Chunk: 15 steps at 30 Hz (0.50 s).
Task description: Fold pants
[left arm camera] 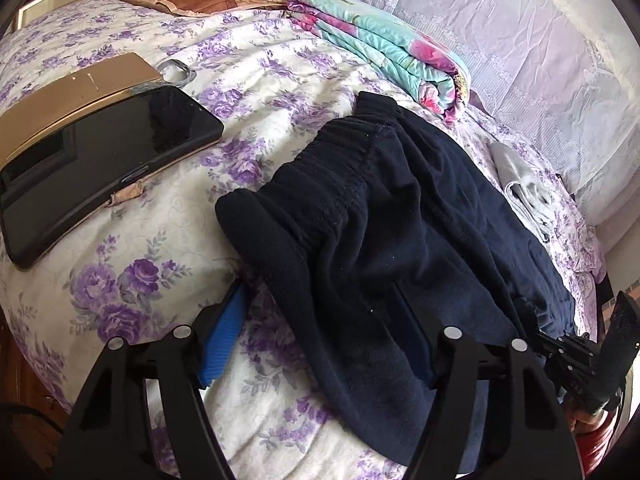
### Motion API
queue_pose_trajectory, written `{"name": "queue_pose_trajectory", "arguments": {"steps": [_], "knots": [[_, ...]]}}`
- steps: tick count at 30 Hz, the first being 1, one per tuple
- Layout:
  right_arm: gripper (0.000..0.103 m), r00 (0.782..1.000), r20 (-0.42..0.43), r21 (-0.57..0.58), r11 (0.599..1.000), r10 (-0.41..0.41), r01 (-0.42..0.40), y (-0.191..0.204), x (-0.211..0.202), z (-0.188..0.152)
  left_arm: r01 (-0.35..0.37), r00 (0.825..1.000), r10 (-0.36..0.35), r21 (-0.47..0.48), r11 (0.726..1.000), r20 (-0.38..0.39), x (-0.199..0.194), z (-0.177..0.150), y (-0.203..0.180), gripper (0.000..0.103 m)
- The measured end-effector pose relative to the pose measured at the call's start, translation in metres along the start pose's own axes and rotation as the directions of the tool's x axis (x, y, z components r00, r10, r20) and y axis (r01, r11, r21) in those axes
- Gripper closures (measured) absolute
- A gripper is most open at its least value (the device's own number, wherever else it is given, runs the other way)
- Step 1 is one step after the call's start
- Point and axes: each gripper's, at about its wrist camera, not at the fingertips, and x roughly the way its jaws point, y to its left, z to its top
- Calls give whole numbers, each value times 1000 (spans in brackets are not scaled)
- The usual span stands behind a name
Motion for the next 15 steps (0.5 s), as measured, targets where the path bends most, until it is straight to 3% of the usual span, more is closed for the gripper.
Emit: {"name": "queue_pose_trajectory", "arguments": {"steps": [3, 4, 5, 6, 8, 12, 14, 15], "knots": [[101, 997, 76, 70, 997, -19, 14, -12, -15, 6, 0, 1000, 0, -2, 1000, 4, 3, 3, -2, 36], [101, 994, 97, 85, 995, -53, 45, -19, -19, 11, -1, 1000, 1, -6, 1000, 7, 3, 4, -2, 46], [101, 989, 105, 82, 992, -104, 96, -24, -19, 14, -4, 1000, 4, -8, 1000, 1, 5, 5, -2, 68], [101, 982, 99, 77, 986, -158, 151, -31, -16, 16, 0, 1000, -1, -16, 1000, -9, 6, 6, 0, 72], [101, 987, 39, 112, 982, -156, 151, -46, 4, 15, 48, 999, -49, -55, 997, -13, 3, 7, 7, 82], [100, 988, 7, 134, 979, -156, 154, -56, 25, 10, 149, 989, -150, -139, 979, 0, -10, 7, 23, 90], [94, 992, 41, 184, 977, -122, 112, -63, 8, 10, 139, 990, -141, -136, 981, -4, -12, 6, 23, 90], [86, 990, 73, 214, 971, -124, 106, -65, -3, 9, 124, 992, -126, -123, 985, -6, -12, 6, 21, 90]]}}
